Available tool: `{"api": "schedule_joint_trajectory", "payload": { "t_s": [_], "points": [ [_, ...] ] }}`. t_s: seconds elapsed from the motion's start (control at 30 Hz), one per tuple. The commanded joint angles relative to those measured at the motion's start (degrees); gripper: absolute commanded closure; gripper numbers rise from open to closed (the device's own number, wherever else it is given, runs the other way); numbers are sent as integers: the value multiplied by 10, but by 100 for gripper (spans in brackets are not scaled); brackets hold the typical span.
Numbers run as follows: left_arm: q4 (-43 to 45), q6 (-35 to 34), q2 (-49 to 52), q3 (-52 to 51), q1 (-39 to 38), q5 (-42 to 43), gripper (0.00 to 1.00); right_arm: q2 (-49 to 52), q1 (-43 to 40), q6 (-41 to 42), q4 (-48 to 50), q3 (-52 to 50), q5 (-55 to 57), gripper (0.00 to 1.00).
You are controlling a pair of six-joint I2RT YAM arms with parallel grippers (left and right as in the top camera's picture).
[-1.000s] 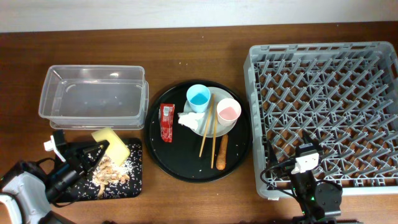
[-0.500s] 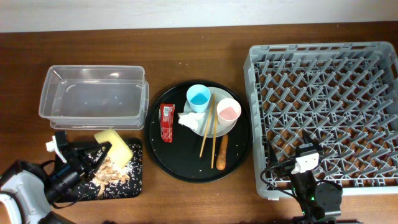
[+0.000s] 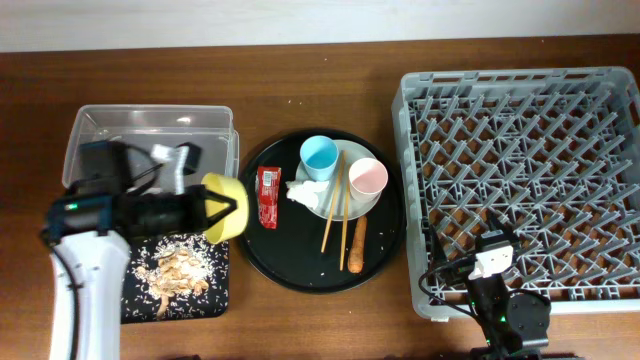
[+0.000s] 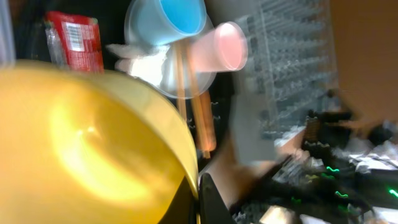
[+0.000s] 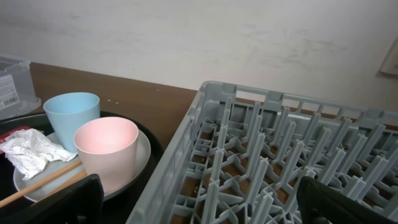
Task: Sort waste into correct bins and load items into the dishwasher rack
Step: 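Return the empty yellow bowl to the round tray with the left gripper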
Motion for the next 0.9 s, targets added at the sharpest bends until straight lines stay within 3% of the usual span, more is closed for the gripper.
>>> {"api": "schedule_joint_trajectory", "payload": {
  "t_s": [0.0,0.17,0.3,0.53,0.87],
  "points": [
    [34,-159,-11,9,-143,-217,100,-3,3,7,-3,-3,-2,2],
    [68,-231,-4,9,-302,-367,100,-3,3,7,-3,-3,-1,2],
    [83,-257,24,9,-370,-404,100,-3,2,7,-3,-3,-1,2],
    [91,-268,123,9,-414,-404,100,-3,3,7,-3,-3,-1,2],
    [106,-269,212,9,-419,-378,99,-3,3,7,-3,-3,-2,2]
  ]
}}
